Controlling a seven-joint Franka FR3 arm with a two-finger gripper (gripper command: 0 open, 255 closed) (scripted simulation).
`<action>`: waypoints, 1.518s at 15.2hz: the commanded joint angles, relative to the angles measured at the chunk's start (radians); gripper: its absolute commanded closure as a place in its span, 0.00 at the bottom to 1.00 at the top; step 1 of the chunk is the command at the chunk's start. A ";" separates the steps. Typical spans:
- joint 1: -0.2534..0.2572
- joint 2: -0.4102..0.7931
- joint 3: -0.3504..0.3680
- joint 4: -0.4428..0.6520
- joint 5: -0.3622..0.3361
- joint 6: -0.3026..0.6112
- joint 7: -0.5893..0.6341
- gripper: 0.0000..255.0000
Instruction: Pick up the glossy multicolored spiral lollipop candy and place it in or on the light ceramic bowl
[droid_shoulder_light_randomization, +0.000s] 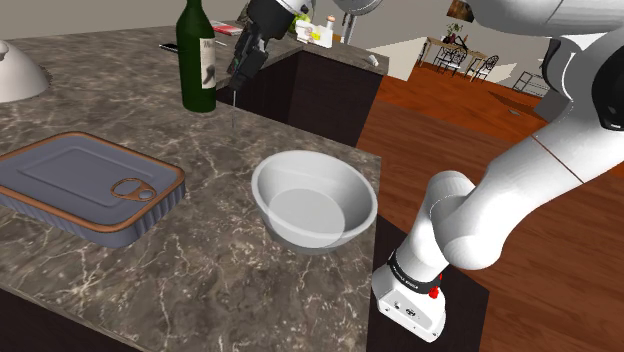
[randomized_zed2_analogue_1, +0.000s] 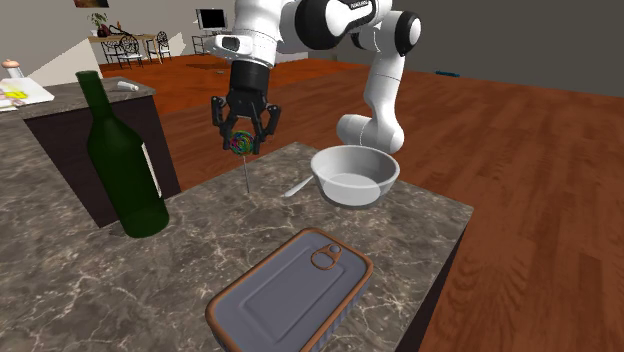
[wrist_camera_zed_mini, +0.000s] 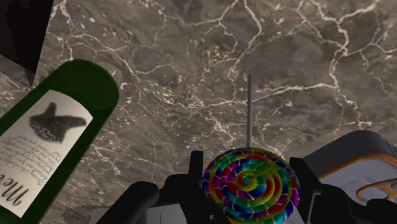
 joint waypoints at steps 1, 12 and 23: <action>-0.001 -0.002 0.000 0.027 -0.003 -0.030 0.005 1.00; -0.002 0.025 -0.002 0.201 -0.012 -0.175 0.027 1.00; 0.009 -0.113 0.049 0.176 -0.028 -0.278 0.107 1.00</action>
